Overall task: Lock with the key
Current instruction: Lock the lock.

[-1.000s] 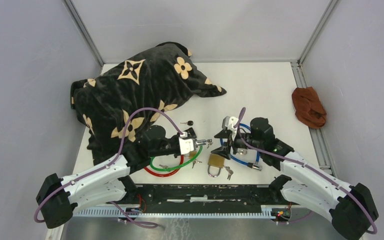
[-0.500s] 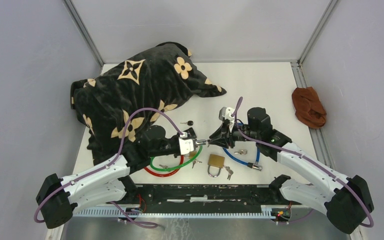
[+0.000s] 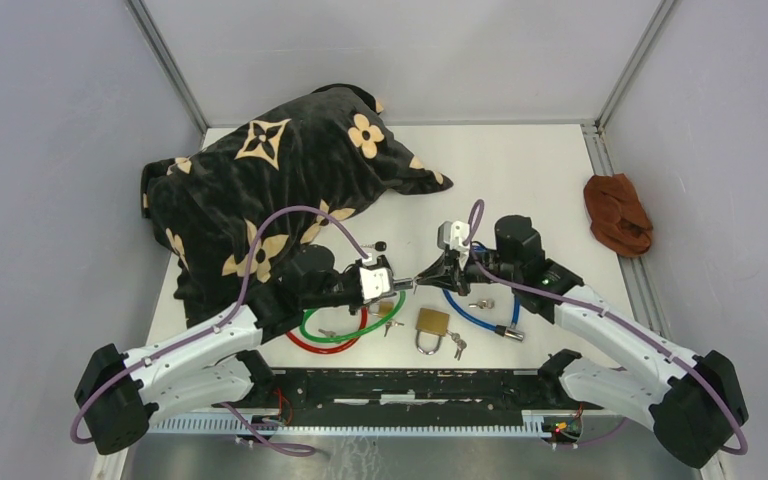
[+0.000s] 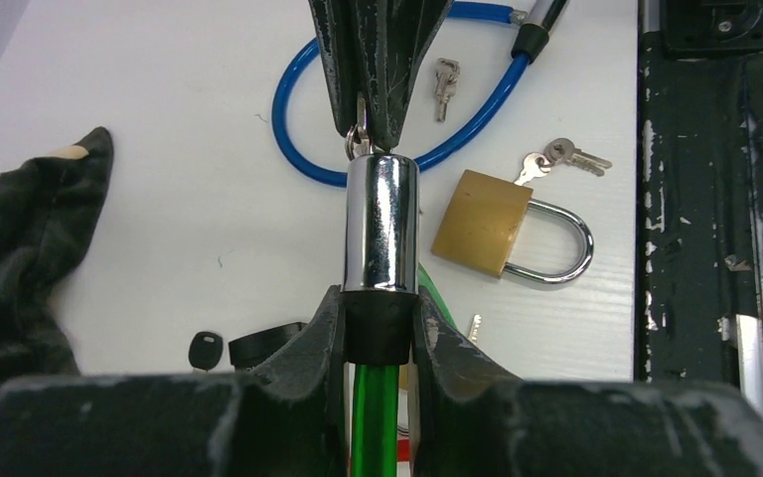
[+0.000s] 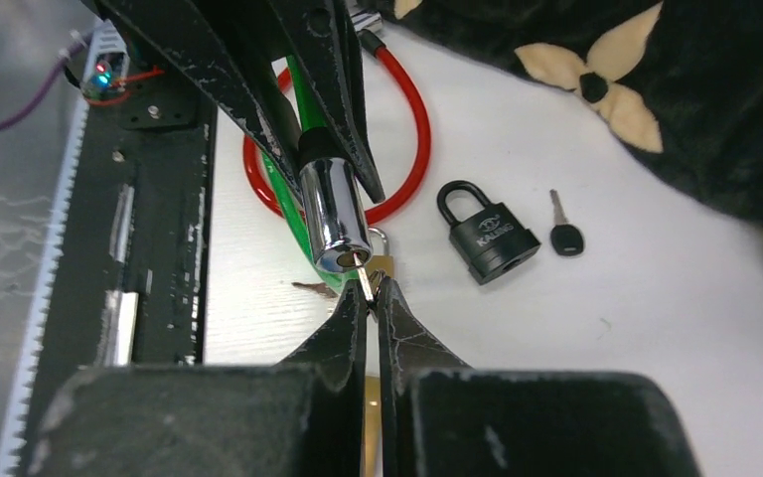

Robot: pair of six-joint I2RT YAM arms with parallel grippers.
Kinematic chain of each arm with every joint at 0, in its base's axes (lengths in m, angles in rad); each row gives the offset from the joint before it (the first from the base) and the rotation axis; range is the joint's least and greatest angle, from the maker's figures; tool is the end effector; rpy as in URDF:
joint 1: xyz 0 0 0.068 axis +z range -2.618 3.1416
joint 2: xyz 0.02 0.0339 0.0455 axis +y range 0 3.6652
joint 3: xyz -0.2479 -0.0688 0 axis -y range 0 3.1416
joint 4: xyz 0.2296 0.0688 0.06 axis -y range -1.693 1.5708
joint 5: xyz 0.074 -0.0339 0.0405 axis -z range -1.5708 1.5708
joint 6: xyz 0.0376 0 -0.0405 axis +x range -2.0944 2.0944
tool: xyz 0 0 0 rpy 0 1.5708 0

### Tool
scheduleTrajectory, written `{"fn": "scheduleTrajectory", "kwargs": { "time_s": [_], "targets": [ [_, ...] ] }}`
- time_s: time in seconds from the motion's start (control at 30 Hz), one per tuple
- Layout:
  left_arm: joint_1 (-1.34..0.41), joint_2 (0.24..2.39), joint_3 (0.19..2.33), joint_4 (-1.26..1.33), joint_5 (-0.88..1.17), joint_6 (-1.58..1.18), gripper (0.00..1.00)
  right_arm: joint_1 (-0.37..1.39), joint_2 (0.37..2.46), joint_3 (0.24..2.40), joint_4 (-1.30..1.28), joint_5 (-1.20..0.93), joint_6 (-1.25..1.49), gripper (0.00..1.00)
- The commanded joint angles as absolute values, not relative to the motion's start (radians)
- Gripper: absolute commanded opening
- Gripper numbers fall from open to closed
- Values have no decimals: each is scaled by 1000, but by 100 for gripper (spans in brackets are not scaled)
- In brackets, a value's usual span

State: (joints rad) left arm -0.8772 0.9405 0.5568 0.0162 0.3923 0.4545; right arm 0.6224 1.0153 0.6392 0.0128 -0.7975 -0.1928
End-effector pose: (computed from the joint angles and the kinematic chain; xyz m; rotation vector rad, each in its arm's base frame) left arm 0.1237 -0.1712 0.2444 1.4122 1.3676 -0.6590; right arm 0.1619 0.1493 0.2600 -1.2479 1.5108 1.0512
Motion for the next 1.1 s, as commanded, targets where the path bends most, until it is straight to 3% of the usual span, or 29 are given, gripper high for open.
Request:
{"fn": "scheduleTrajectory", "kwargs": {
  "time_s": [0.0,0.63,0.83,1.07],
  "targets": [
    [-856,955,585,-83,495,339,2,661,974,637,-84,-724,-416,0],
    [-832,971,624,-139,644,291,2,957,802,494,-11,-286,-1261,0],
    [-833,964,618,-140,631,302,2,980,794,504,-50,-242,-1355,0],
    [-833,960,613,-144,631,326,2,978,733,525,-36,-238,-1142,47]
  ]
}}
